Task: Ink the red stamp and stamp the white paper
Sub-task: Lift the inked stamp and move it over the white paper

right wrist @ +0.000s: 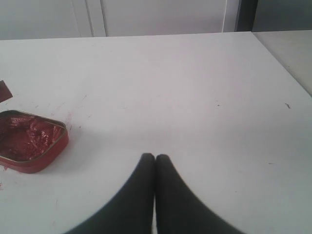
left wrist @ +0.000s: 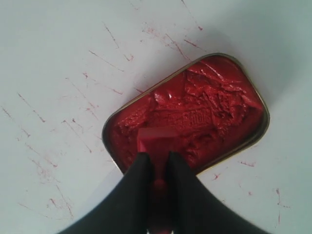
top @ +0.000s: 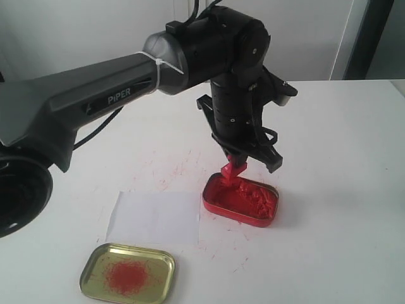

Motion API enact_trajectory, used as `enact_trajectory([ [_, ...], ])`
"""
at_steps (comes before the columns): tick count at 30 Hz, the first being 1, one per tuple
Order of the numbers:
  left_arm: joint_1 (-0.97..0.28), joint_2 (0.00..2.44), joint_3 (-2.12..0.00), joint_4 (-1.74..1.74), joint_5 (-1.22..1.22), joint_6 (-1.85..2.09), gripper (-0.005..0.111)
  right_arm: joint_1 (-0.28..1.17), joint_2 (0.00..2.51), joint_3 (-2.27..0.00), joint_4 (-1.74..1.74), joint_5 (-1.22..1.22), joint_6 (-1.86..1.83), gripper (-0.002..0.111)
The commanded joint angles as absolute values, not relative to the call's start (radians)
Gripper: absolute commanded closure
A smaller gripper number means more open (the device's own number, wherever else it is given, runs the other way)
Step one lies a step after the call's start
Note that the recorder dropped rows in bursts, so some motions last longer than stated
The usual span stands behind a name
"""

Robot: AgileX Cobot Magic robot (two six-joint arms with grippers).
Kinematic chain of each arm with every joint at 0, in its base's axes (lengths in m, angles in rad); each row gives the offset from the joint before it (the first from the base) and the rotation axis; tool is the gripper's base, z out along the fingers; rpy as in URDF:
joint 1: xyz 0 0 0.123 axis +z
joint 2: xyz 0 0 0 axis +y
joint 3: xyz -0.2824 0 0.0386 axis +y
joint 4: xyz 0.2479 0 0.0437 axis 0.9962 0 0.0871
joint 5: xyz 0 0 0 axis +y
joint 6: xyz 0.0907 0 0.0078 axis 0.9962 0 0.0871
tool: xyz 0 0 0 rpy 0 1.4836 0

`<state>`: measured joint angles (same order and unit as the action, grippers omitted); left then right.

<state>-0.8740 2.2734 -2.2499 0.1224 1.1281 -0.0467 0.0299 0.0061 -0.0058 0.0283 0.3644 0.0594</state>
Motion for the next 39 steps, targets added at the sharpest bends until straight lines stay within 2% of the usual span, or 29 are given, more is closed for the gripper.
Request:
enact_trajectory([
  [1,-0.872,2.244,-2.248,0.121,1.221,-0.052,0.107,0.028,0.0,0.0,0.03,0.35,0.063,0.108],
  [14,-0.788,2.177,-2.242,0.026,1.221,-0.023,0.107,0.028,0.0,0.0,0.03,0.35,0.063,0.108],
  [18,-0.78,2.139,-2.184,0.014,1.221,0.0,0.107,0.028,0.0,0.0,0.03,0.35,0.063,0.108],
  [29,-0.78,1.968,-1.845,0.135,1.221,0.009,0.107,0.028,0.0,0.0,0.03,0.35,0.063,0.108],
  [39,-0.767,1.822,-1.499,0.133,1.006,-0.011,0.107,0.028,0.0,0.0,0.03,0.35,0.063,0.108],
])
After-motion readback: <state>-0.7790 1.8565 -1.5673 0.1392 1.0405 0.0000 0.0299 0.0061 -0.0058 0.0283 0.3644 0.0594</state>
